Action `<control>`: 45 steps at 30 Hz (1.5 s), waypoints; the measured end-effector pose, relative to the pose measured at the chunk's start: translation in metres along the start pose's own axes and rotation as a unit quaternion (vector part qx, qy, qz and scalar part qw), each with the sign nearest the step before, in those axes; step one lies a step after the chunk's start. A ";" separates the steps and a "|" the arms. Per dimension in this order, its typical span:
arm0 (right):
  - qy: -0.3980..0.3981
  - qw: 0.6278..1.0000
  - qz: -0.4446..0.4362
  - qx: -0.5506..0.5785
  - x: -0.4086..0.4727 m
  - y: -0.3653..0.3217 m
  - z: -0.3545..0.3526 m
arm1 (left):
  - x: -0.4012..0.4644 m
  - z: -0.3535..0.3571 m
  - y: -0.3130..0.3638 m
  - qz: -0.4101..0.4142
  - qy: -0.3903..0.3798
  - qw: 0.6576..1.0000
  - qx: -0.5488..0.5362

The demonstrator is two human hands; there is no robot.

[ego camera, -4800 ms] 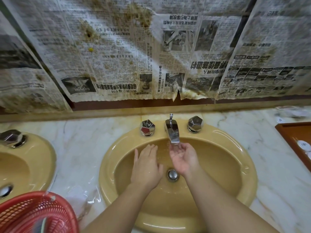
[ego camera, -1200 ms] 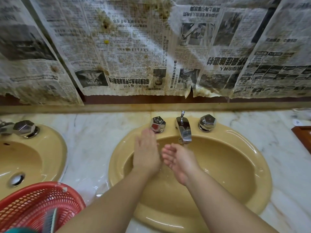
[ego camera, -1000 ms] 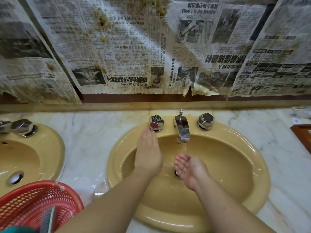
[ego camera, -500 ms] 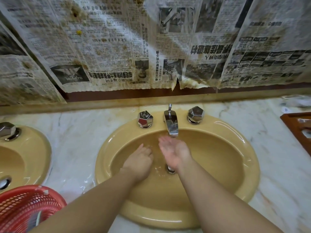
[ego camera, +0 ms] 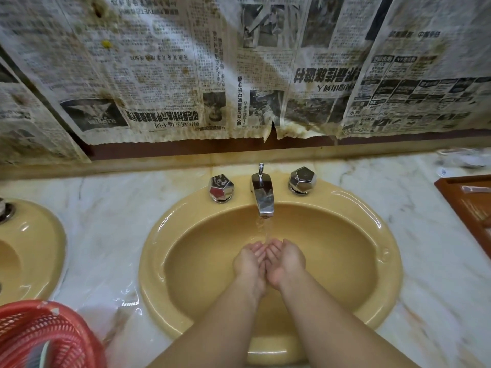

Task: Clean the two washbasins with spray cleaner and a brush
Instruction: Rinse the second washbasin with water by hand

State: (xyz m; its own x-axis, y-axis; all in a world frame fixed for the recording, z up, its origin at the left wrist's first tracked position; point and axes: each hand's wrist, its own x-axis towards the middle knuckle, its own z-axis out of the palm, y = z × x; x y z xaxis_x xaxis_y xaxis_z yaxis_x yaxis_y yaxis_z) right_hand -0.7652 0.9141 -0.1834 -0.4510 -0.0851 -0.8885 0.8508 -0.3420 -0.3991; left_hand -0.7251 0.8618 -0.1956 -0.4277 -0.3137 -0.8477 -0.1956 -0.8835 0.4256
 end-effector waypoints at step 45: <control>-0.145 0.862 -0.341 -0.347 -0.113 -0.067 0.141 | -0.074 0.025 0.167 0.273 0.025 0.961 -0.044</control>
State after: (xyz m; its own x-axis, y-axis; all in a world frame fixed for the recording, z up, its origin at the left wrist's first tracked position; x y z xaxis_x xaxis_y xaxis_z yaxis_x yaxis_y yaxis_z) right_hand -0.8095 0.8152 -0.0241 -0.8725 -0.3502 -0.3408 0.2732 0.2286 -0.9344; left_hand -0.7475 0.7465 -0.0538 -0.4023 -0.7531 -0.5206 0.1222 -0.6077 0.7847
